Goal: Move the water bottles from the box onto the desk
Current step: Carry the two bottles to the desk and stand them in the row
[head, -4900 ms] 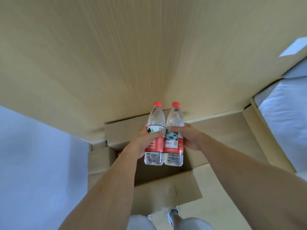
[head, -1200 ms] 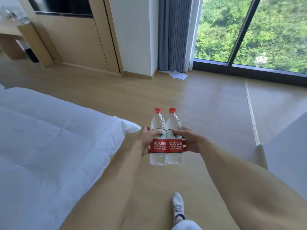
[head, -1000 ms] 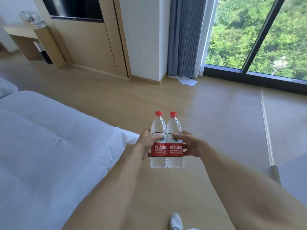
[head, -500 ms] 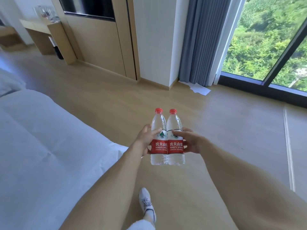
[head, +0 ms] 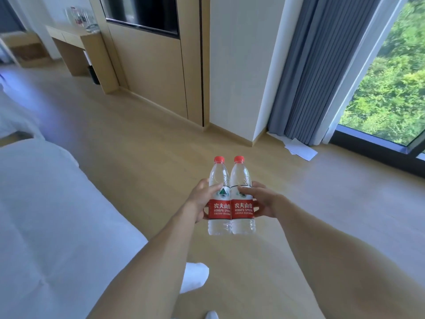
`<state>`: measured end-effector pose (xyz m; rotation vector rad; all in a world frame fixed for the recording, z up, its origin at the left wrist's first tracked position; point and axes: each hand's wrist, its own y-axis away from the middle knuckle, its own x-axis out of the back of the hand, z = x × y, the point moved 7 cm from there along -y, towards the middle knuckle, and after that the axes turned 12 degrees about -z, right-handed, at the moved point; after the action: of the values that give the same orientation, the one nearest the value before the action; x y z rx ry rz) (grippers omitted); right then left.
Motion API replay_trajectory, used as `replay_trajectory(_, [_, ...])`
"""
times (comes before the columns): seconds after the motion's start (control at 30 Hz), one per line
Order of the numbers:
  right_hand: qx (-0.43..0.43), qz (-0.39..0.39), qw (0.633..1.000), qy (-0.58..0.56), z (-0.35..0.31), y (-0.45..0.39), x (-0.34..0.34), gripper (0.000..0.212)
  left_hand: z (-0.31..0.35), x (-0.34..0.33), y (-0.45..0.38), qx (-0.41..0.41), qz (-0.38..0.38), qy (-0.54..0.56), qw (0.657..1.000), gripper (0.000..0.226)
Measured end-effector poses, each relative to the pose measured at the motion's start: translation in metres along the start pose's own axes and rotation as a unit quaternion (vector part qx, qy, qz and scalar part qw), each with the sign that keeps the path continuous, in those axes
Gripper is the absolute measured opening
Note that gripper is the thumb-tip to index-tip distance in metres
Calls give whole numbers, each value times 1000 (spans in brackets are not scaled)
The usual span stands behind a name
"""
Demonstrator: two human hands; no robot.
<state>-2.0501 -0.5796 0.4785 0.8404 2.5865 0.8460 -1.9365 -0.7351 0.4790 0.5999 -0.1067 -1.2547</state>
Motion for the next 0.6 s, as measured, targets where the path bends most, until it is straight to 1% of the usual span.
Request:
replay_trajectory(0.17, [1,-22,1000,11,-61,-69,3,28,49,40,-58,-5,24,-27,999,43])
replay_trajectory(0.37, [-8,-65,997,34,-119,-162,7,33,88,93,-130,3,59,-1,998,39])
replay_trajectory(0.47, [-14,-90,995,49,-151,-213,7,35,108,123,-167,6,91,11,996,36])
replay_trajectory(0.6, [-23,-134,989,63,-202,-284,3,33,142,163,-213,11,133,33,990,39])
